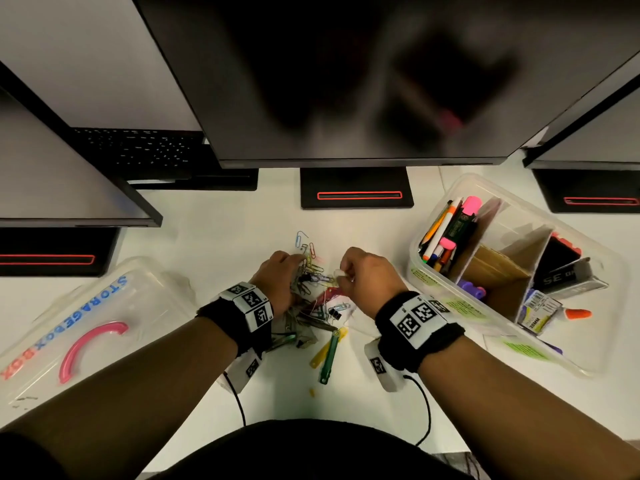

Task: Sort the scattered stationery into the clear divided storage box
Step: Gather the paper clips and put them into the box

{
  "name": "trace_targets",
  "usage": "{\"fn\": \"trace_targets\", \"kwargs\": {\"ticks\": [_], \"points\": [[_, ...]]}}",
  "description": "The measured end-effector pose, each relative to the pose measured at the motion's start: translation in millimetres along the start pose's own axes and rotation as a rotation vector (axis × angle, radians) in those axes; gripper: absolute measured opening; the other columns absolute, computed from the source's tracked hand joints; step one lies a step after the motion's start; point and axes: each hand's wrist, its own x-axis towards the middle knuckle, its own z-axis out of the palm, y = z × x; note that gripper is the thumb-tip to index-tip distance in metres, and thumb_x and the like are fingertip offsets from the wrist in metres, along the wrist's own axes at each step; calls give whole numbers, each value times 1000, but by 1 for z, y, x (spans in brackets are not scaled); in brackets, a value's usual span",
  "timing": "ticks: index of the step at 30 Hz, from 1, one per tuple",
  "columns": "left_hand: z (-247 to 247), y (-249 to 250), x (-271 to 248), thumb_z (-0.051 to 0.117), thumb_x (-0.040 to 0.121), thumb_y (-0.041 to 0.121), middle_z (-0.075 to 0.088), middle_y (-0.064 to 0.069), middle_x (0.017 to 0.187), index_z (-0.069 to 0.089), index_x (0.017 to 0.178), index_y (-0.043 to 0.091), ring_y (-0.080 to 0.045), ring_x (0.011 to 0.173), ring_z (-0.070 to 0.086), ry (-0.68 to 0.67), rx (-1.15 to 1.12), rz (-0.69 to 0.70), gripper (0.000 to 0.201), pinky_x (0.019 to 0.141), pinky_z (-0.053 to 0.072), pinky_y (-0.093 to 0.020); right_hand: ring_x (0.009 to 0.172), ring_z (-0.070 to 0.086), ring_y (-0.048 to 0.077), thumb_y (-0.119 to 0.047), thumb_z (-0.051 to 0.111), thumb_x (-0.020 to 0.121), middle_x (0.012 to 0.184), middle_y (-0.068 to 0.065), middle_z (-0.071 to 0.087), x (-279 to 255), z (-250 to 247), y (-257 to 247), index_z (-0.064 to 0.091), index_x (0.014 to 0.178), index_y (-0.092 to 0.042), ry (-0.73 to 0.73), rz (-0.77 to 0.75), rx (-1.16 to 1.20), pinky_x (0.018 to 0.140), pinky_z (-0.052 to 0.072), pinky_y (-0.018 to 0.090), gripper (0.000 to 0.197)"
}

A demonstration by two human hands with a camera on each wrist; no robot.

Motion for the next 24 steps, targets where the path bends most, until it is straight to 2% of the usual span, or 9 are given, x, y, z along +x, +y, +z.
{"fn": "trace_targets", "kwargs": {"ticks": [5, 9, 11, 13, 15, 17, 20, 22, 24], "points": [[3, 18, 5, 65, 82, 18, 42, -9, 133, 45, 136, 21, -27, 122, 47, -69, 61, 84, 57, 105, 37, -29, 72, 51, 16, -14, 53, 88, 86, 2, 58, -35, -54, -2, 60, 110, -16, 224, 29, 81, 67, 39, 21, 23], [5, 33, 6, 66, 82, 26, 46, -9, 128, 51, 128, 24, -26, 117, 51, -85, 169, 163, 49, 102, 41, -30, 74, 55, 21, -10, 55, 85, 86, 5, 61, -53, -97, 23, 59, 102, -14, 388, 233, 136, 69, 40, 21, 18], [4, 36, 4, 63, 84, 26, 45, -9, 126, 51, 126, 23, -26, 113, 52, -95, 183, 156, 44, 100, 43, -31, 80, 57, 24, -11, 54, 85, 93, 10, 64, -58, -113, 41, 58, 101, -13, 375, 380, 70, 72, 41, 24, 17], [4, 38, 3, 55, 88, 21, 46, -10, 124, 48, 126, 24, -27, 111, 53, -96, 192, 131, 39, 99, 44, -32, 85, 57, 27, -15, 51, 89, 100, 14, 65, -61, -122, 55, 57, 105, -9, 278, 502, -49, 73, 39, 26, 19], [5, 38, 2, 48, 92, 16, 48, -11, 122, 47, 128, 25, -29, 110, 53, -110, 180, 115, 37, 99, 44, -33, 80, 53, 26, -19, 47, 92, 104, 17, 65, -61, -123, 61, 56, 107, -5, 211, 545, -131, 72, 39, 27, 22], [4, 36, 1, 48, 92, 15, 50, -12, 120, 48, 128, 23, -29, 111, 53, -118, 156, 101, 37, 98, 43, -33, 78, 54, 25, -20, 50, 90, 102, 16, 65, -58, -119, 56, 58, 104, -6, 246, 494, -136, 73, 42, 28, 21], [-2, 35, -1, 55, 87, 13, 56, -12, 115, 54, 121, 18, -28, 109, 55, -86, 103, 88, 34, 94, 43, -30, 85, 59, 23, -15, 58, 85, 101, 9, 64, -50, -105, 34, 64, 98, -11, 394, 270, -1, 77, 41, 23, 15], [-8, 36, -4, 60, 85, 14, 60, -14, 109, 59, 113, 14, -29, 105, 57, -36, 61, 87, 28, 88, 42, -28, 79, 55, 19, -14, 58, 85, 98, 7, 62, -44, -90, 13, 64, 94, -12, 351, 124, 46, 74, 39, 21, 11], [-17, 39, -8, 64, 84, 17, 62, -14, 105, 63, 107, 11, -30, 100, 59, 31, -10, 94, 24, 83, 42, -26, 83, 56, 19, -17, 57, 86, 100, 6, 62, -37, -73, -1, 63, 96, -13, 213, 71, 42, 73, 40, 22, 12]]}}
